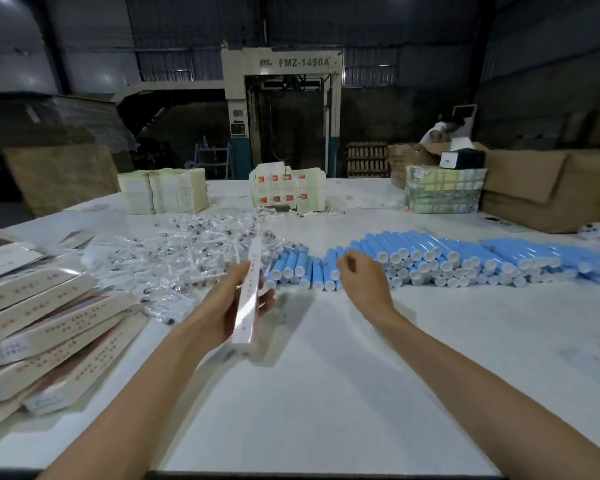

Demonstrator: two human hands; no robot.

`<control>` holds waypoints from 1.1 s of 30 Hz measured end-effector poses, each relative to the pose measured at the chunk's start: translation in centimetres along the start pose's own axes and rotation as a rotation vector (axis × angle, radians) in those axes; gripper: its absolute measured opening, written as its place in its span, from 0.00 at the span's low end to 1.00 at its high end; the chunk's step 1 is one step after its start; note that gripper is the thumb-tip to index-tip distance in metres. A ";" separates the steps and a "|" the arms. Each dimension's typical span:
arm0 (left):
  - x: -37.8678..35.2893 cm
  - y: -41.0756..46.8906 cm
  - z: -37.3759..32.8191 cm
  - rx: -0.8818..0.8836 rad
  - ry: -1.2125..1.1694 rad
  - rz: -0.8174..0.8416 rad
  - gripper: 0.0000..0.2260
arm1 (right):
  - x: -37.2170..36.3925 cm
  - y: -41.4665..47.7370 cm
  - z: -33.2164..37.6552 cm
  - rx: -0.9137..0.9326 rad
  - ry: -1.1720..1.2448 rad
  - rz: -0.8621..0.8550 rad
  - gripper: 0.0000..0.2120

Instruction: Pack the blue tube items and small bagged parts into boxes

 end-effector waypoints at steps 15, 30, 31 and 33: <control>1.2 -0.1 0.7 0.082 -0.109 0.054 0.16 | 0.7 10.3 -7.0 0.067 -1.037 0.236 0.10; 0.2 -0.5 0.7 -0.193 -0.047 0.257 0.21 | -0.5 10.3 -3.9 0.099 -1.356 0.413 0.12; 0.2 -0.5 0.7 -0.200 -0.040 0.256 0.21 | -0.6 10.2 -3.8 0.097 -1.361 0.402 0.11; 0.2 -0.7 0.8 -0.215 -0.035 0.253 0.20 | -0.6 9.9 -3.6 0.101 -1.365 0.380 0.13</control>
Point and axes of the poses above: each hand's wrist, its own y-axis towards the middle knuckle, its own x-axis out of the back of the hand, z = x × y, the point moved 1 cm from there along y, towards the middle knuckle, and after that the axes turned 10 degrees about x, right-handed, at the moved point
